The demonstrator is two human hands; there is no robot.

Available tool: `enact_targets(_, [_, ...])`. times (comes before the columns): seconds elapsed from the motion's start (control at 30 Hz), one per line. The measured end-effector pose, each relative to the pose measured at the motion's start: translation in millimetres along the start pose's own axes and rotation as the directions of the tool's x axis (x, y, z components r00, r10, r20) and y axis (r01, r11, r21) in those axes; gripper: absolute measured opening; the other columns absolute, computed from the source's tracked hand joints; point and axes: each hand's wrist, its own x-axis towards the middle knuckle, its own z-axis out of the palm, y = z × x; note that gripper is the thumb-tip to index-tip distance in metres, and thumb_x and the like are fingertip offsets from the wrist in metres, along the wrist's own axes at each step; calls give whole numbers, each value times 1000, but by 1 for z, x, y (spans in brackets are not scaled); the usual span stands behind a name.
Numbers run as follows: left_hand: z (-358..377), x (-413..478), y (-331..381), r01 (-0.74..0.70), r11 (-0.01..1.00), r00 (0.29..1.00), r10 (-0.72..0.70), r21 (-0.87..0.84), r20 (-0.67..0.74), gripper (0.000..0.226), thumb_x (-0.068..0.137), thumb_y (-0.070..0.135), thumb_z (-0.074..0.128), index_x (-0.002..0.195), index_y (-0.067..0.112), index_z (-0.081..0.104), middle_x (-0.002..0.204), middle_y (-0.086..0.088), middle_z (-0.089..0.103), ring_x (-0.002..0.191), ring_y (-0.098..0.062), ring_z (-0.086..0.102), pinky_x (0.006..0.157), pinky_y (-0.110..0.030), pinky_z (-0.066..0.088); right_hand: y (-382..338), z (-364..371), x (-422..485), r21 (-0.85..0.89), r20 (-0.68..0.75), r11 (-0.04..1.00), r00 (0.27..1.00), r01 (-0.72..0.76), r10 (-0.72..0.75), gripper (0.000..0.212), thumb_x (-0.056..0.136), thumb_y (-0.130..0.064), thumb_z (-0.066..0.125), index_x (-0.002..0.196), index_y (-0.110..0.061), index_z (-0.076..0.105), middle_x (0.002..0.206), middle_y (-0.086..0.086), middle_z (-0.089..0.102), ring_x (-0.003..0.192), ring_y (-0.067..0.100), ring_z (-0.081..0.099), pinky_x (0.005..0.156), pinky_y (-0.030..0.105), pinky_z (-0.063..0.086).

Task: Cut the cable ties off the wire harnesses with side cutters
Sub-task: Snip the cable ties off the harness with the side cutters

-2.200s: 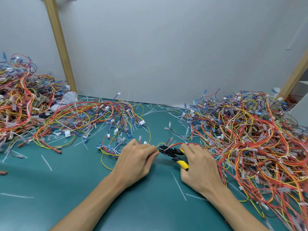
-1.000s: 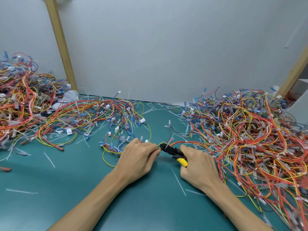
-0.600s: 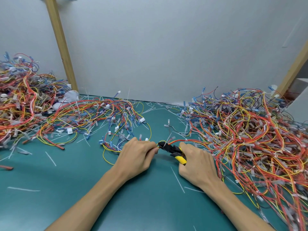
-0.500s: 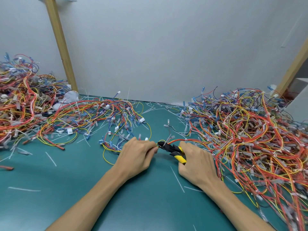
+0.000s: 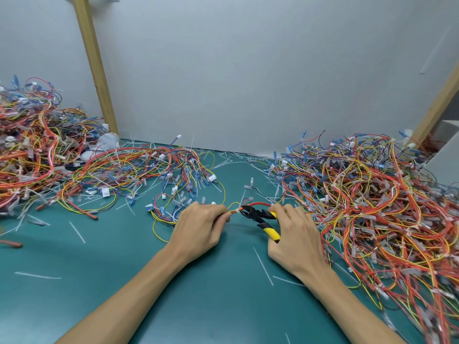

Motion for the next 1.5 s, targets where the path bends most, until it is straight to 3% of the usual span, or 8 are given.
enact_targets(0.47, [1,0,-1,-38,999,999,37,36,28,20,95,26,55,78,19,63,66,4,61,63,-30,52,67,-33,41,1,1,0,-30,-47,999,998,27,-29,44,66,-30,74,107,-21,61,97,-1,59,89,26,52,77,37,41])
enact_targets(0.7, [1,0,0,-95,991,995,93,94,26,21,94,28,53,76,19,61,68,4,63,59,-30,47,63,-28,32,-1,0,1,-29,-62,998,996,59,-60,43,66,-31,79,105,-21,64,95,-2,61,88,26,55,76,39,46])
enact_targets(1.0, [0,-1,1,-75,994,997,72,86,34,25,92,29,52,71,18,60,60,3,58,58,-31,46,61,-27,27,3,0,2,-41,-168,992,977,123,-128,42,57,-33,92,90,-21,69,79,-6,66,70,25,60,63,35,50])
enact_targets(1.1, [-1,-1,1,-42,996,999,40,79,34,31,92,35,47,70,17,58,56,1,57,59,-32,48,58,-31,32,6,1,3,28,-204,990,971,135,-127,51,55,-30,94,99,-19,73,85,-4,70,75,24,65,65,32,53])
enact_targets(1.17, [-1,-1,0,-28,997,999,25,72,31,34,92,38,44,70,16,58,56,1,57,60,-30,50,57,-34,39,8,1,3,68,-209,990,972,120,-103,59,57,-31,92,109,-14,71,96,-1,71,87,24,66,72,32,55])
enact_targets(1.23, [-2,-1,0,-24,998,999,22,60,23,35,92,39,43,70,16,59,55,1,57,59,-29,51,57,-34,42,10,2,3,80,-204,991,975,103,-85,52,61,-36,87,105,-14,71,99,0,70,91,23,64,72,32,55])
enact_targets(1.4, [-2,-2,0,-52,997,998,51,63,25,32,91,39,45,71,18,60,54,2,56,57,-25,53,54,-34,43,8,2,2,-16,-160,997,984,78,-79,40,68,-57,57,88,-22,63,75,-3,58,70,24,55,64,35,44])
enact_targets(1.5, [-3,-3,1,-84,992,996,84,89,10,27,90,35,51,70,20,60,54,3,57,54,-26,52,51,-32,44,7,0,2,-15,-166,997,983,73,-75,37,65,-56,62,82,-23,60,68,-5,53,60,22,55,52,29,39])
